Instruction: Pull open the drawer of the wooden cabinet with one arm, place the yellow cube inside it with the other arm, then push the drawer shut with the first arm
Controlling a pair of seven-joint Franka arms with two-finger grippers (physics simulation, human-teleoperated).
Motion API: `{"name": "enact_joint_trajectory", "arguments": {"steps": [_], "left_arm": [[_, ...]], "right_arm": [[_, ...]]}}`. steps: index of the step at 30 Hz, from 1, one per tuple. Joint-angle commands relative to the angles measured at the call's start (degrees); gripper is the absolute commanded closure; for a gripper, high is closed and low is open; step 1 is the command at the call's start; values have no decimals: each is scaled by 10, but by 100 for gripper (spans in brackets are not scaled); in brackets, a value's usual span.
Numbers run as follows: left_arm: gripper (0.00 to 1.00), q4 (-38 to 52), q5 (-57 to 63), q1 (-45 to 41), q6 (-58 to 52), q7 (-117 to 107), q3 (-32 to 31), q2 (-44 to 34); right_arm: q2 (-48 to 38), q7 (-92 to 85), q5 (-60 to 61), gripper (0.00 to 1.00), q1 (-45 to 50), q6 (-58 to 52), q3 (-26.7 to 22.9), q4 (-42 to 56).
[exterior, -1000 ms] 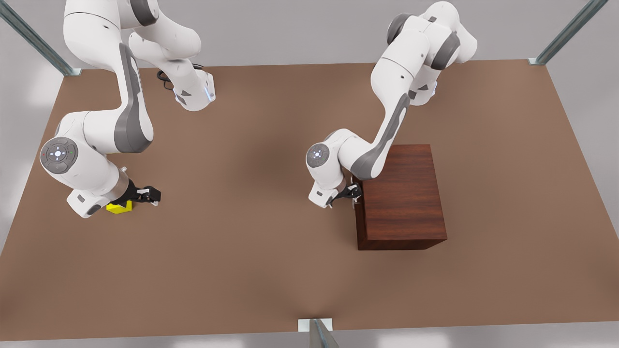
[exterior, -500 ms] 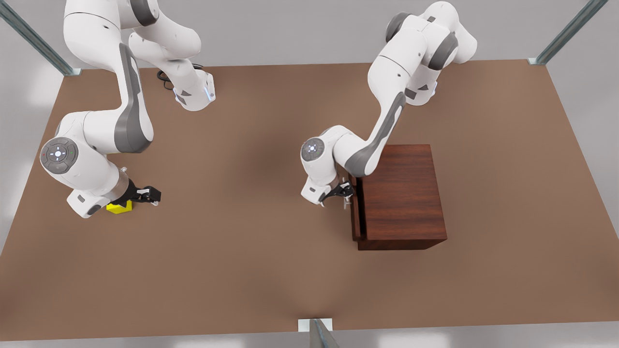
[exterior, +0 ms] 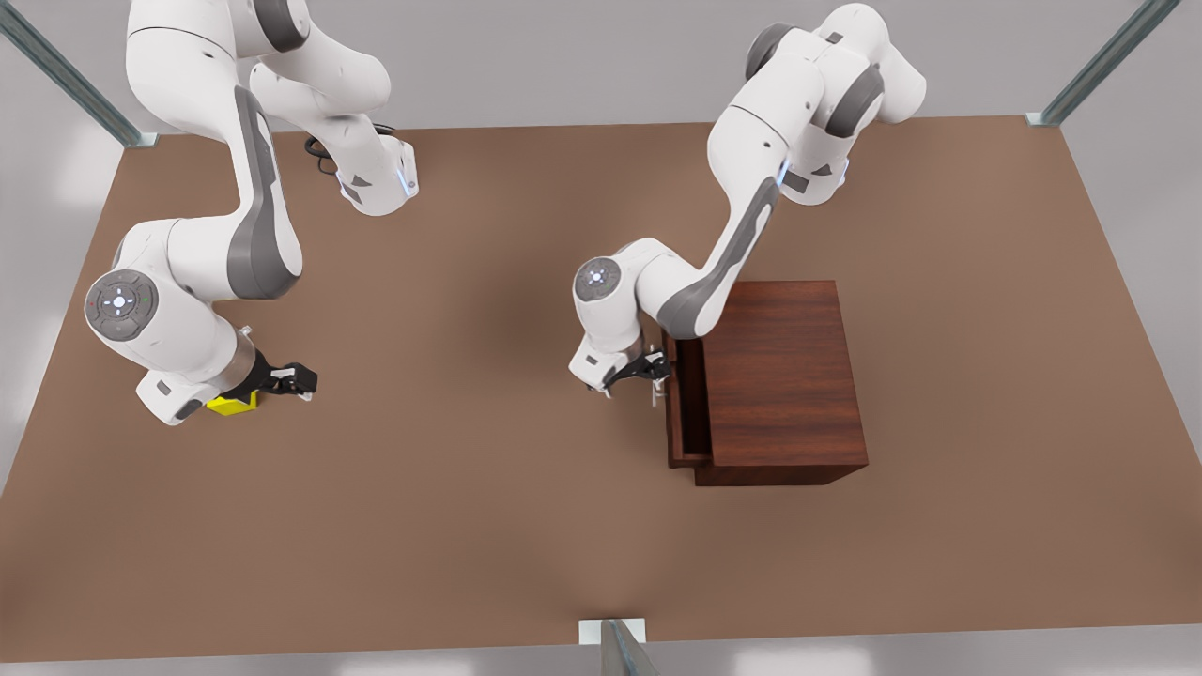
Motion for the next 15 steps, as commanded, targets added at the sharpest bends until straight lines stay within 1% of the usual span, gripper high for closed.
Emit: {"name": "enact_joint_trajectory", "arguments": {"steps": [1, 15], "left_arm": [[0, 4, 0, -4, 16, -1, 0, 1], [0, 24, 0, -20, 28, -9, -8, 12]], "right_arm": [[0, 5, 2, 0, 0, 0, 1, 1], [-4, 4, 2, 0, -4, -1, -5, 1]]}}
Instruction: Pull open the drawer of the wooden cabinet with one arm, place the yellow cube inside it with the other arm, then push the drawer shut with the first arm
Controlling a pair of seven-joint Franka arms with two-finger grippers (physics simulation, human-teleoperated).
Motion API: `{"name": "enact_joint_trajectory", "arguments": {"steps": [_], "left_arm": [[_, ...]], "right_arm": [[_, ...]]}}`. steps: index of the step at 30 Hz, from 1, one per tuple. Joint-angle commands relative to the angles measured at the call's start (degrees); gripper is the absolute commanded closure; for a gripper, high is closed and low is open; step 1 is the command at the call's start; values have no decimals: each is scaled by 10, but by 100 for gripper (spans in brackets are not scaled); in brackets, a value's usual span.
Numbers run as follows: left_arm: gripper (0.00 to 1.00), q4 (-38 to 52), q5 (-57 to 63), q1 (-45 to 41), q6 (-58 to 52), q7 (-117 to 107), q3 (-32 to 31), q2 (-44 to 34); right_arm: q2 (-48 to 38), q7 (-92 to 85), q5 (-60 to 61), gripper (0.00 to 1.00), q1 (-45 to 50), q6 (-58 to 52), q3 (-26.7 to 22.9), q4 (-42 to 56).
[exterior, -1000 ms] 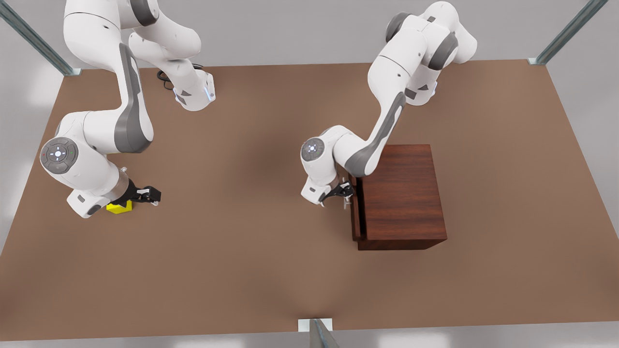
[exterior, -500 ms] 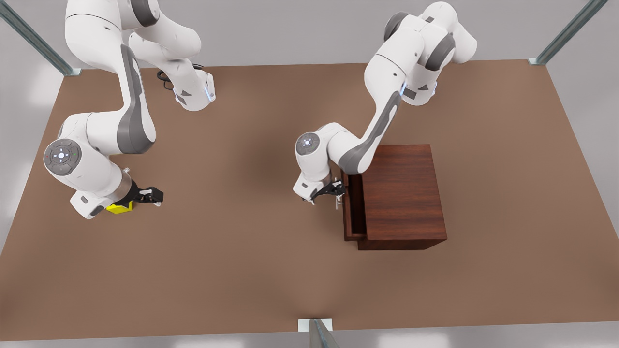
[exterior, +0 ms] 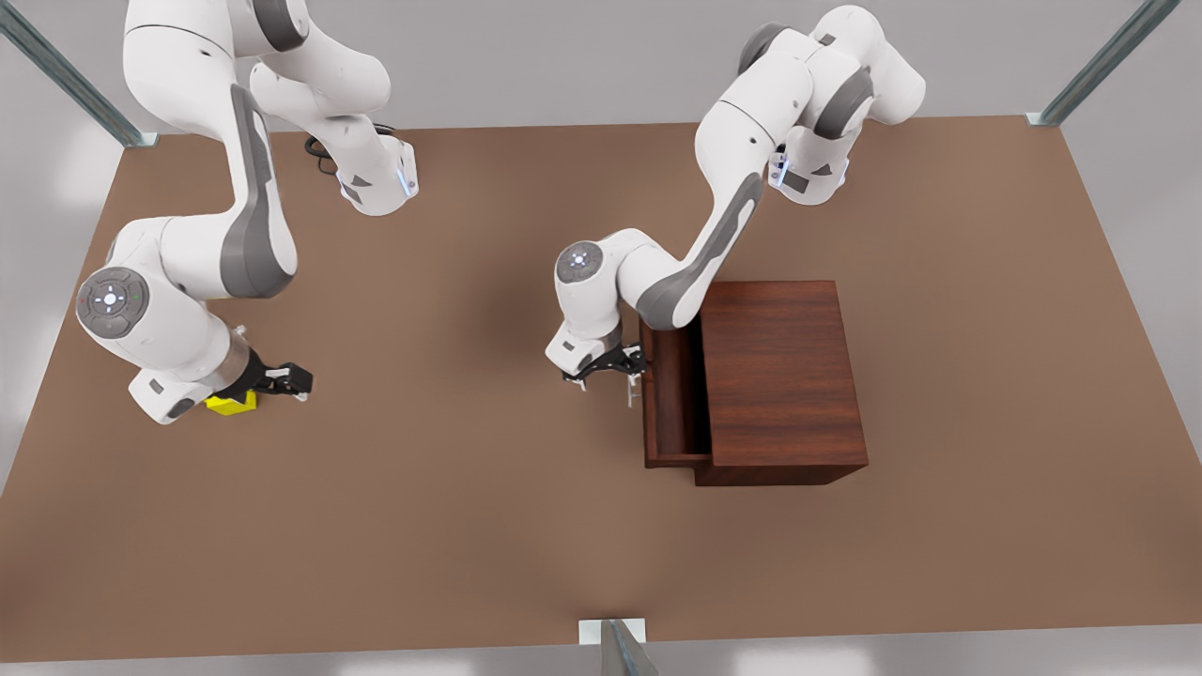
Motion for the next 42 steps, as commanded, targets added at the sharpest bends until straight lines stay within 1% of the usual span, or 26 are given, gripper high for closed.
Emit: {"name": "enact_joint_trajectory", "arguments": {"steps": [1, 4, 6, 7, 9, 10, 11, 12, 13, 14, 15, 16, 17, 18, 19, 20, 21, 22, 23, 25, 29, 38, 42], "left_arm": [[0, 2, 0, -1, 6, -7, 0, 0], [0, 6, 0, -4, 10, -11, -1, 1], [0, 11, 0, -8, 5, -12, -1, 1], [0, 11, 0, -8, -57, 39, -1, -11], [0, 17, -1, 1, -166, 145, 0, -55], [0, 16, -4, 11, -208, 194, 4, -91], [0, 17, -29, 41, -265, 245, 7, -132], [0, 17, -63, 98, -298, 281, 10, -179], [0, 17, -109, 193, -329, 414, 10, -215], [0, 1, -127, 273, -343, 492, 10, -258], [0, -107, -141, 302, -322, 495, 10, -336], [0, -217, -144, 308, -268, 503, 24, -411], [0, -216, -158, 316, -293, 555, 54, -414], [0, -235, -172, 318, -290, 564, 74, -421], [0, -239, -173, 323, -289, 617, 87, -421], [0, -228, -174, 323, -291, 623, 94, -416], [0, -192, -177, 321, -295, 587, 91, -395], [0, -192, -178, 354, -298, 589, 82, -389], [0, -188, -198, 449, -297, 596, -5, -390], [0, -193, -194, 455, -297, 576, -8, -391], [0, -205, -194, 454, -316, 576, -5, -401], [0, -202, -194, 451, -312, 573, -7, -400], [0, -199, -193, 447, -309, 567, -11, -398]], "right_arm": [[-1, -4, -2, 0, -7, -1, -1, 1], [0, 12, 5, 0, -10, -5, -5, 1], [-1, 131, 4, 0, -29, -61, -7, 32], [-2, 225, 5, 0, -46, -85, -10, 45], [-2, 414, 4, 0, -57, -81, -11, 46], [-2, 473, 5, 0, -61, -81, -15, 46], [-1, 562, 5, 0, -70, -76, -15, 46], [1, 607, 5, 0, -73, -71, -5, 46], [4, 645, 13, 0, -74, -53, -7, 42], [1, 645, 35, 0, -77, -23, -6, 1], [-2, 638, 38, 0, -77, -36, -5, -30], [-15, 635, 39, 0, -78, -10, -5, -68], [-33, 642, 42, 0, -79, 34, -7, -110], [-43, 644, 42, 0, -90, 61, -8, -143], [-71, 648, 42, 0, -99, 107, -8, -191], [-86, 656, 42, 0, -109, 138, -8, -221], [-93, 669, 42, 0, -124, 159, -8, -238], [-93, 699, 42, 0, -135, 171, -8, -245], [-97, 701, 42, 0, -146, 190, -8, -262], [-104, 704, 42, 0, -160, 229, -9, -294], [-93, 713, 56, 0, -189, 289, -9, -320], [-40, 713, 53, 0, -218, 326, -8, -317], [-23, 711, 16, 0, -238, 338, -5, -318]]}}
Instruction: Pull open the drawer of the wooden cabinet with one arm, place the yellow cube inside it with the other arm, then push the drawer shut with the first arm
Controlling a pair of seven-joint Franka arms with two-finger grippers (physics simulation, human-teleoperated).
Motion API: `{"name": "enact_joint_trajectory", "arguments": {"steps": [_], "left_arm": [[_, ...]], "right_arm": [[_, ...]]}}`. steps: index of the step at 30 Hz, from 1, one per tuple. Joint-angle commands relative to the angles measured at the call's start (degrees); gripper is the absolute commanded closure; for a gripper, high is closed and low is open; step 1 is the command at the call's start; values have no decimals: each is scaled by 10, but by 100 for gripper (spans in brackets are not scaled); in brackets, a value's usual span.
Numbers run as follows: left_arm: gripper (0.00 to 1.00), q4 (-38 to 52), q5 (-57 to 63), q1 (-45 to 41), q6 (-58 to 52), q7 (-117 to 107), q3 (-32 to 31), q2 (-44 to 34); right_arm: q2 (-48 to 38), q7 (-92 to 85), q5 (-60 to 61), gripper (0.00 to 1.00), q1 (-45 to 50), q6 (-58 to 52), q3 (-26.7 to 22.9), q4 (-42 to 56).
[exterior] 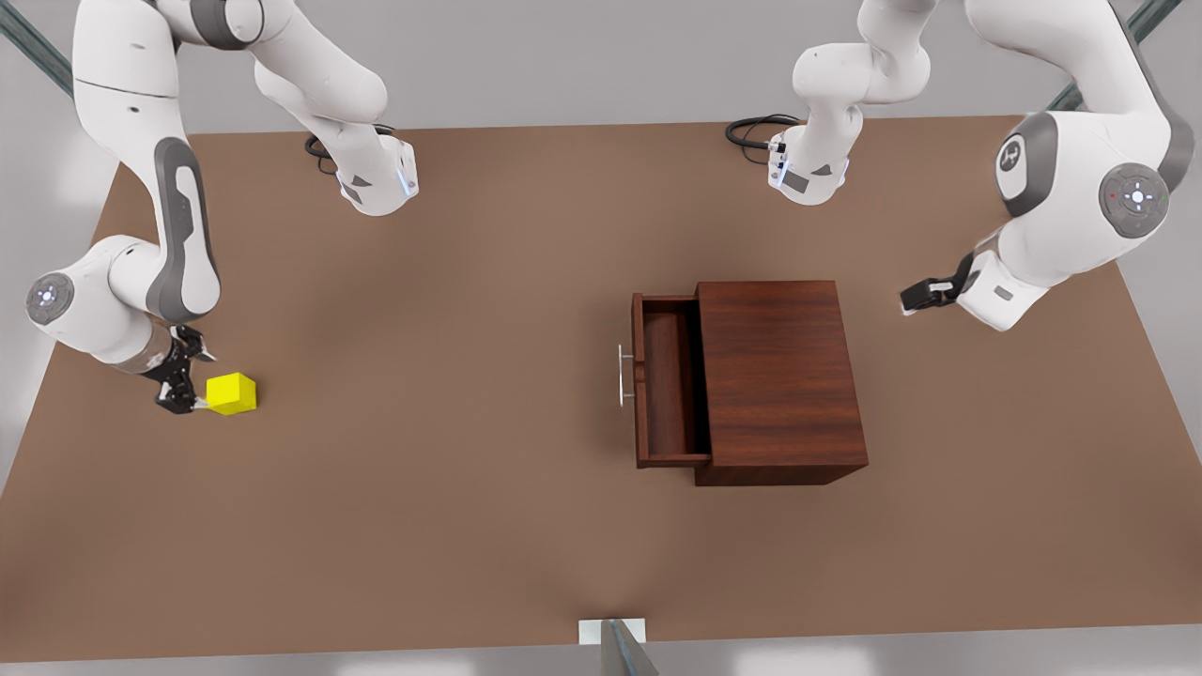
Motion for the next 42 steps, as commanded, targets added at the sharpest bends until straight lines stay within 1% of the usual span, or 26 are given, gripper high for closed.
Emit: {"name": "enact_joint_trajectory", "arguments": {"steps": [1, 8, 10, 11, 13, 19, 22, 24, 36, 42], "left_arm": [[0, 1, 1, -6, -1, 90, -1, 0], [0, -1, 0, -6, -2, 81, 0, -1], [0, 1, -3, -7, 2, 67, -2, 0], [0, 1, -4, -7, 10, 67, -1, 2], [0, 1, -1, -1, 14, 68, 4, 4], [0, -2, 0, 1, 13, 69, 4, 3], [0, -5, -1, -3, 12, 67, 2, 2], [0, -5, 0, -4, 9, 66, -1, 2], [0, -3, 14, -10, 8, 68, -3, 1], [0, -1, 15, -14, 8, 65, -5, 2]], "right_arm": [[6, 102, -20, 0, -9, 27, 1, 0], [31, 78, -46, 0, -19, 38, 6, -1], [40, 77, -54, 0, -35, 40, 24, -1], [43, 75, -63, 0, -60, 48, 49, -1], [57, 74, -82, 0, -99, 51, 84, 0], [90, 75, -108, 0, -114, 76, 103, 1], [100, 74, -121, 0, -118, 84, 104, 1], [113, 75, -143, 0, -164, 84, 145, 1], [139, 81, -216, 0, -214, 84, 185, -1], [159, 92, -252, 0, -216, 91, 192, -1]]}}
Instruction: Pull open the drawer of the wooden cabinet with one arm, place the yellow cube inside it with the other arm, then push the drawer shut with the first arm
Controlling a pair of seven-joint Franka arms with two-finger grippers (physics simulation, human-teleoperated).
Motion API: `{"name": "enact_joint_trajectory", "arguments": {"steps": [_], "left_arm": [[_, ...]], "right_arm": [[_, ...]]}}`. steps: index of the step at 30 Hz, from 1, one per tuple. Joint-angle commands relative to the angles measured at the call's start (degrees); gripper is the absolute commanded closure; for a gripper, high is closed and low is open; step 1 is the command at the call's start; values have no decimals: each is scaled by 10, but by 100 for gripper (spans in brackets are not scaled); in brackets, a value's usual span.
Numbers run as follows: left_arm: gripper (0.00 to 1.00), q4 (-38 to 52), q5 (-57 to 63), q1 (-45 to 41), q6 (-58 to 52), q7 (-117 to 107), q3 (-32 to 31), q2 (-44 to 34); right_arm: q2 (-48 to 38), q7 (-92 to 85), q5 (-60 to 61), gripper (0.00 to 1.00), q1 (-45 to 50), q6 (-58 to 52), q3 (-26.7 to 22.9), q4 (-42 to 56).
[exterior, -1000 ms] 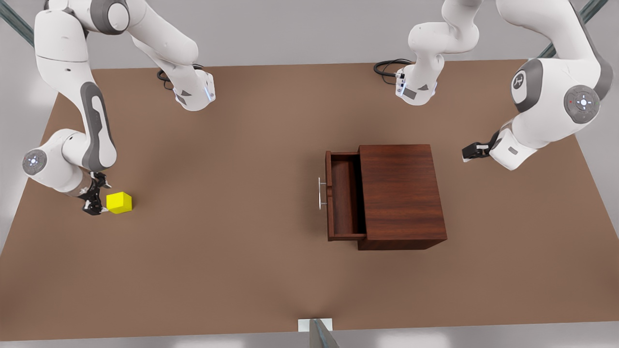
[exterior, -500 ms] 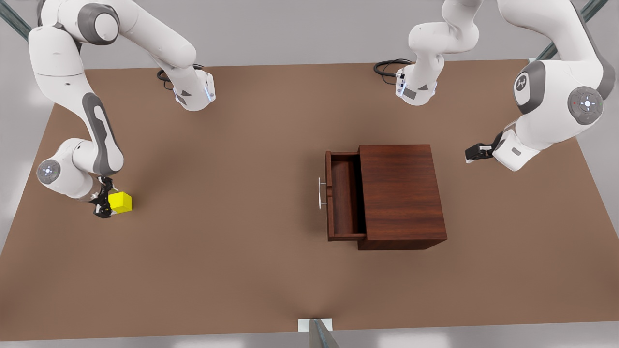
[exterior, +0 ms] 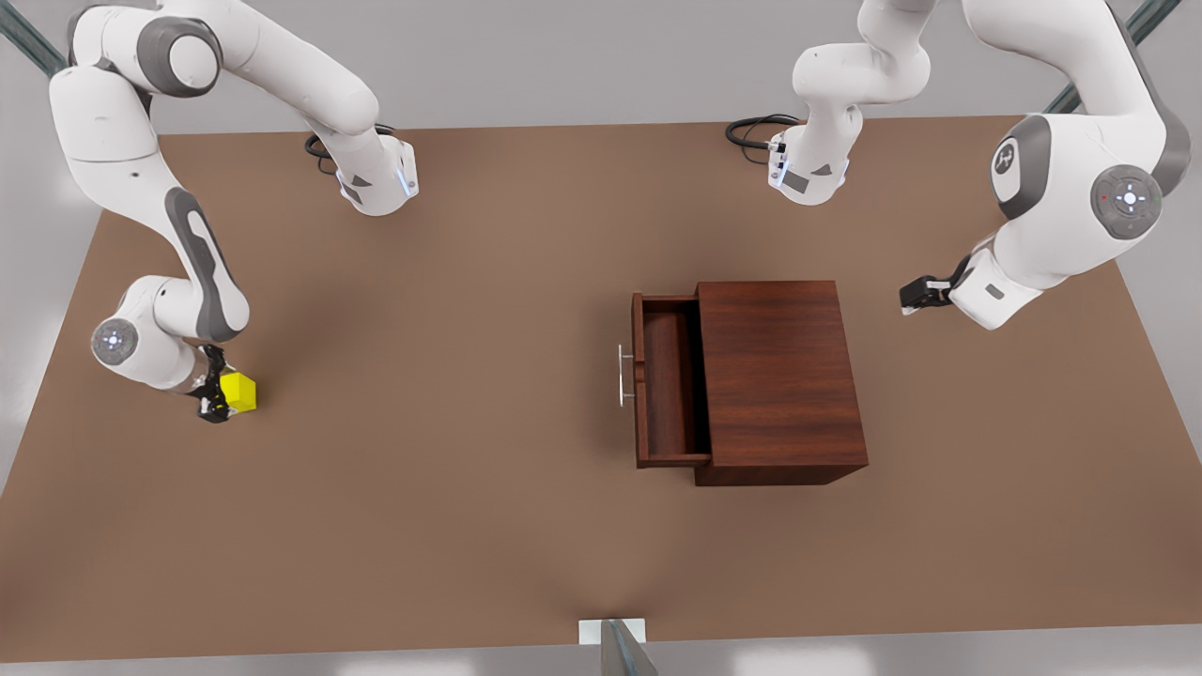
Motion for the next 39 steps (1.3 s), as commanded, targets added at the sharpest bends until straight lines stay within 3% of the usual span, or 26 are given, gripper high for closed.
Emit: {"name": "enact_joint_trajectory", "arguments": {"steps": [1, 14, 18, 20, 23, 24, 29, 35, 36, 39], "left_arm": [[0, 1, 1, -6, 2, 4, 1, 0], [0, -4, 1, -16, -7, -27, -2, -3], [0, -2, 1, -17, -5, -27, -2, -1], [0, -3, 1, -17, -6, -28, -3, -2], [0, -3, 2, -17, -7, -28, -3, -2], [0, -3, 2, -17, -6, -27, -2, -2], [0, -2, 1, -17, -7, -36, -3, -2], [0, -1, 4, -24, -4, -35, -1, -1], [0, -3, 4, -26, -7, -36, -3, -1], [0, -1, 4, -27, -7, -35, 0, -2]], "right_arm": [[3, 17, -23, 0, -1, 5, 0, 0], [20, 23, -43, 0, -35, 5, 34, 1], [20, 30, -44, 23, -35, 5, 34, 1], [23, 35, -44, 42, -35, 5, 34, 2], [19, 38, -44, 41, -36, 0, 38, 5], [18, 41, -43, 41, -65, -6, 72, 5], [-15, 51, -10, 41, -72, -72, 116, 17], [-39, 126, 51, 41, -67, -205, 210, 85], [-39, 152, 54, 41, -65, -225, 235, 99], [-40, 204, 85, 41, 7, -284, 238, 152]]}}
